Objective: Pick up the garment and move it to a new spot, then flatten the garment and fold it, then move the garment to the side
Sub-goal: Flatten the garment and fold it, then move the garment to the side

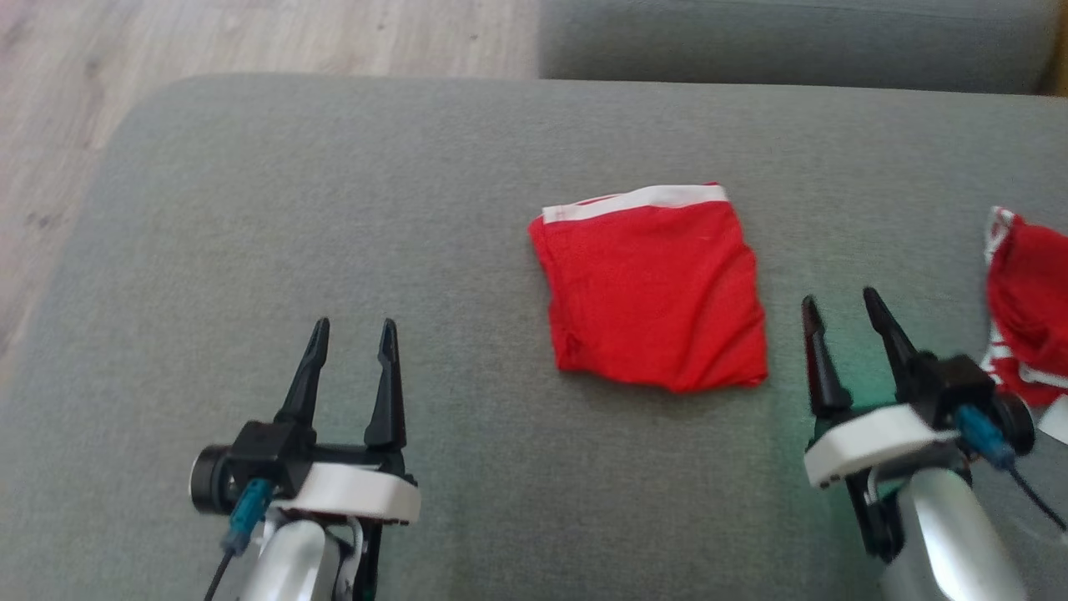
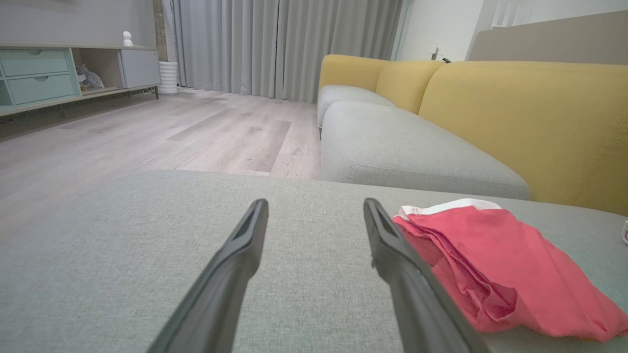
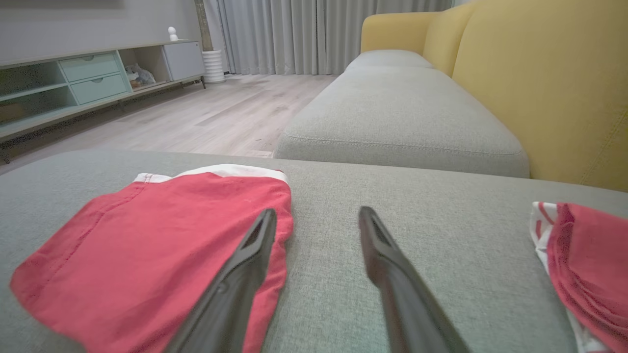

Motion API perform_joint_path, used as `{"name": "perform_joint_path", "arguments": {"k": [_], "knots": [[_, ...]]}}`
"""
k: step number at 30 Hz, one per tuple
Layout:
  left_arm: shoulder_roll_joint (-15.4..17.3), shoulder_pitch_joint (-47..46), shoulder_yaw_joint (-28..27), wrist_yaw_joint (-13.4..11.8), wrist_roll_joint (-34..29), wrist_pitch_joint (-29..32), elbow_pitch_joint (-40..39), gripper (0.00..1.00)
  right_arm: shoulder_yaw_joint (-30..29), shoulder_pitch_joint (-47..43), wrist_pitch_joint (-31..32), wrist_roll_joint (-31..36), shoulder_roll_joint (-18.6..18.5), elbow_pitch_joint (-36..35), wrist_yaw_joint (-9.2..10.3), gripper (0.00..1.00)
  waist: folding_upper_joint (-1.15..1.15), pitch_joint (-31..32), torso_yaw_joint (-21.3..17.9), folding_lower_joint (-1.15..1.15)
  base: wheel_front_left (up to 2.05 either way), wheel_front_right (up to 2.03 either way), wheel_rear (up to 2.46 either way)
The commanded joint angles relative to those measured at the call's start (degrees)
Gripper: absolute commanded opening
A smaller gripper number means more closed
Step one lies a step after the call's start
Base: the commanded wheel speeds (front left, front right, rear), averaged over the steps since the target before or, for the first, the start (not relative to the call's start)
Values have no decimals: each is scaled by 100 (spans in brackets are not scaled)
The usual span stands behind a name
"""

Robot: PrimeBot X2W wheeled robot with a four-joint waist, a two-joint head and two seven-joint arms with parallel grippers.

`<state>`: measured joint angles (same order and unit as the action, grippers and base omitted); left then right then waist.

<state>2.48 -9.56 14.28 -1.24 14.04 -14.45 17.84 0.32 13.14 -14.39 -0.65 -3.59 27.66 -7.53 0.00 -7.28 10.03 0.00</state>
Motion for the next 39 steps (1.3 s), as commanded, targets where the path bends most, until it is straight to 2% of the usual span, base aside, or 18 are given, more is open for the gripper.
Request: {"name": "perform_joint_path", "arguments": {"k": [1,10,19,23,28,33,35,36,37,39], "knots": [[40,-49,-252,-3,-61,-55,-176,100,126,-56,-60,46,68,-406,4,100,0,68,-142,0,0,0,0],[40,-29,-214,12,-42,-55,-116,100,72,-473,-61,-145,70,-646,4,100,0,-35,-216,0,0,0,0],[40,-287,-72,52,-27,-55,-119,100,140,99,249,-111,70,-594,4,100,0,-414,35,0,0,0,0],[40,-364,-7,47,17,-55,-91,100,193,527,727,-695,70,-167,4,100,0,-565,235,0,0,0,0],[40,-414,63,21,114,-55,-44,100,236,1022,1130,-814,71,483,4,100,0,-675,480,0,0,0,0],[40,-437,143,-10,168,-55,-43,100,81,1401,1475,-645,67,1145,4,100,0,-736,635,0,0,0,0],[40,-446,167,-25,187,-55,-44,100,206,1547,1737,-668,68,1504,4,100,0,-743,685,0,0,0,0],[40,-450,170,-28,186,-55,-41,100,283,1582,1800,-675,68,1599,4,42,0,-739,697,0,0,0,0],[40,-454,169,-32,182,-55,-38,100,360,1609,1833,-674,68,1674,4,0,0,-733,705,0,0,0,0],[40,-459,157,-43,171,-55,-33,100,458,1648,1822,-712,68,1780,4,0,0,-705,706,0,0,0,0]]}}
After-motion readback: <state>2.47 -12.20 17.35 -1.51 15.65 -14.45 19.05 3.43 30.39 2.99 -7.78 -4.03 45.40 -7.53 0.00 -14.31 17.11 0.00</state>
